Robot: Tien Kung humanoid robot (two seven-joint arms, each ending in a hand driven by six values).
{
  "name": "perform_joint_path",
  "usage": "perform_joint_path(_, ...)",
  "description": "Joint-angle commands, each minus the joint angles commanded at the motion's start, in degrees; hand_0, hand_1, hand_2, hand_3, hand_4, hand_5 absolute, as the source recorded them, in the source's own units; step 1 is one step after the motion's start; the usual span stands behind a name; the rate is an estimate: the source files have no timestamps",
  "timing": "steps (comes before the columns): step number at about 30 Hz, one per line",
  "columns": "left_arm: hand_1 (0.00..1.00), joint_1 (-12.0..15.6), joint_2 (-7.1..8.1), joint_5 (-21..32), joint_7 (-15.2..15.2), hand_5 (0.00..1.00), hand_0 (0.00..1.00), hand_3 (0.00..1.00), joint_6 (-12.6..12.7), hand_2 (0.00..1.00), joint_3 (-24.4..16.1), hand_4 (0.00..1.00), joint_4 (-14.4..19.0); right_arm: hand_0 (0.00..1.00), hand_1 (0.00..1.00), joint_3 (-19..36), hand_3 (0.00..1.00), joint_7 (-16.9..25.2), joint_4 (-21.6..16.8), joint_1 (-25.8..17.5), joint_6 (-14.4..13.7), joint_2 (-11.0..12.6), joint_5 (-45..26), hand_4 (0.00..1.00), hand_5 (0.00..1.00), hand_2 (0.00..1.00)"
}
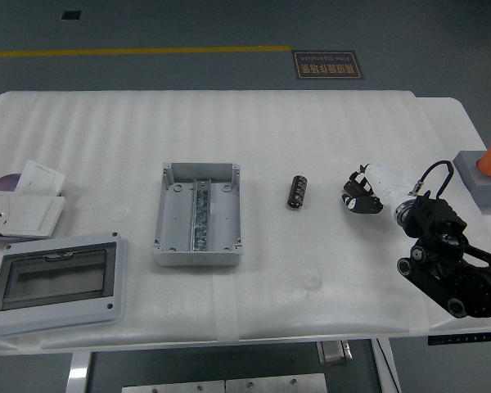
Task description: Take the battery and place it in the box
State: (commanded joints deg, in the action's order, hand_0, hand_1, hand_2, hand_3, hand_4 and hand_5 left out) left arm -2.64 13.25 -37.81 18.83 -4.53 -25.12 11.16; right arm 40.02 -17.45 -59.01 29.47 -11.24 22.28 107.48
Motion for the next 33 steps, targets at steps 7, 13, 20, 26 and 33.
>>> perform_joint_path(7, 0.67, -0.05, 0.03, 0.2, -0.23, 0.36, 0.66, 0.569, 0.0, 0.594, 0.16, 0.616, -0.04, 0.291, 0.459, -0.64, 0.686, 0.35, 0.15, 0.07, -0.3, 0.15, -0.19, 0.494, 0.26, 0.477)
perform_joint_path(13, 0.67, -0.12, 0.06, 0.46, -0.68, 0.365, 0.66, 0.57, 0.05, 0.593, 0.37, 0.613, -0.11, 0.287, 0.451, -1.25, 0.685, 0.49, 0.15, -0.05, -0.12, 0.23, 0.18, 0.489, 0.256, 0.457)
perform_joint_path(20, 0.67, -0.13, 0.03, 0.3, -0.96, 0.362, 0.66, 0.572, 0.19, 0.593, 0.19, 0.608, -0.17, 0.287, 0.452, -1.46, 0.688, 0.56, -0.31, -0.24, 0.06, 0.3, 0.54, 0.455, 0.232, 0.463)
perform_joint_path(26, 0.669, -0.14, 0.09, 0.13, -1.11, 0.382, 0.659, 0.578, 0.32, 0.597, -0.04, 0.602, -0.2, 0.29, 0.469, -1.32, 0.629, 0.67, -1.88, -0.58, -0.15, 0.55, 0.62, 0.31, 0.002, 0.44)
perform_joint_path(33, 0.665, -0.16, 0.01, -0.03, -1.17, 0.411, 0.659, 0.582, 0.35, 0.6, -0.23, 0.59, -0.24, 0.285, 0.468, -0.68, 0.479, 0.45, -8.07, -1.05, -0.69, 0.88, 0.53, 0.233, 0.002, 0.397)
